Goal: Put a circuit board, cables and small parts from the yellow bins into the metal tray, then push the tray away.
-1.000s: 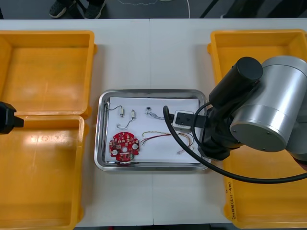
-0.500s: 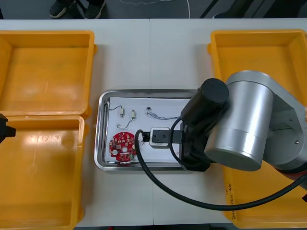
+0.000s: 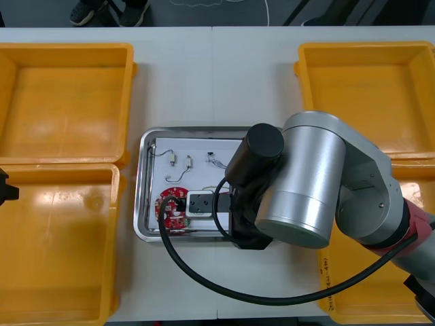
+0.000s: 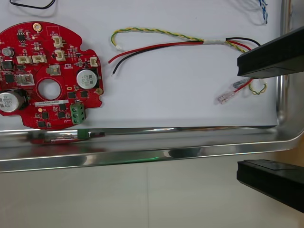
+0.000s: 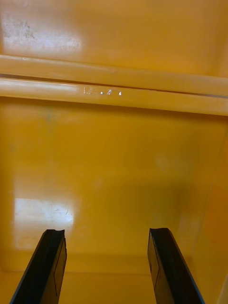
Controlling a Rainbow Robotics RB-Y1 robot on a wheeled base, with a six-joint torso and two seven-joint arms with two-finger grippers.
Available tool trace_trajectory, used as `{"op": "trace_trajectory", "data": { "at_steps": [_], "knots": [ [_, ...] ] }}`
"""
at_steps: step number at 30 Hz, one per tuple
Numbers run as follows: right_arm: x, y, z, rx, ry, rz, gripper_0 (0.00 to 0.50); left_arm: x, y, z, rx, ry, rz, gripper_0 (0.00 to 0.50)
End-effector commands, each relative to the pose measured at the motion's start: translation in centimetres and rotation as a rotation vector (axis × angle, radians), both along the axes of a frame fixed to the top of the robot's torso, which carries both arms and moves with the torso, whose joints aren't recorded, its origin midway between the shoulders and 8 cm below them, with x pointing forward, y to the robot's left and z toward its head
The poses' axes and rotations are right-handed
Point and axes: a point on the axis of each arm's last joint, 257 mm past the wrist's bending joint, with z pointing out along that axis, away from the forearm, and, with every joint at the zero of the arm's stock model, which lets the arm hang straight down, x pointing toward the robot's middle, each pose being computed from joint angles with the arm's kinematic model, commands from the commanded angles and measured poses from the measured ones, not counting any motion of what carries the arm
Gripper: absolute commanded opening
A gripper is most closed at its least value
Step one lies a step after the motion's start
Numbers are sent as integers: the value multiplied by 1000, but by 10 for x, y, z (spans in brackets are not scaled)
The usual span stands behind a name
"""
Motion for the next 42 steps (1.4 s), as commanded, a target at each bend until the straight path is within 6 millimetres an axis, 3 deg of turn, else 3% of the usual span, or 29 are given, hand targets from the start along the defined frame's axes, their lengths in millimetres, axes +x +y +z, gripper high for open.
{"op": "trace_trajectory", "data": {
  "at_steps": [1,14,27,42],
  "knots": [
    [1,25,4,-12,-38,92,500,-9,20,11,104,-8,-59,500],
    [8,40,-19,-69,-61,123,500,-10,22,16,108,-10,-67,500],
    [8,37,-45,-138,-77,149,500,-11,19,15,104,-4,-81,500],
    [6,46,-64,-168,-85,175,500,-11,19,15,104,-4,-81,500]
  ]
}}
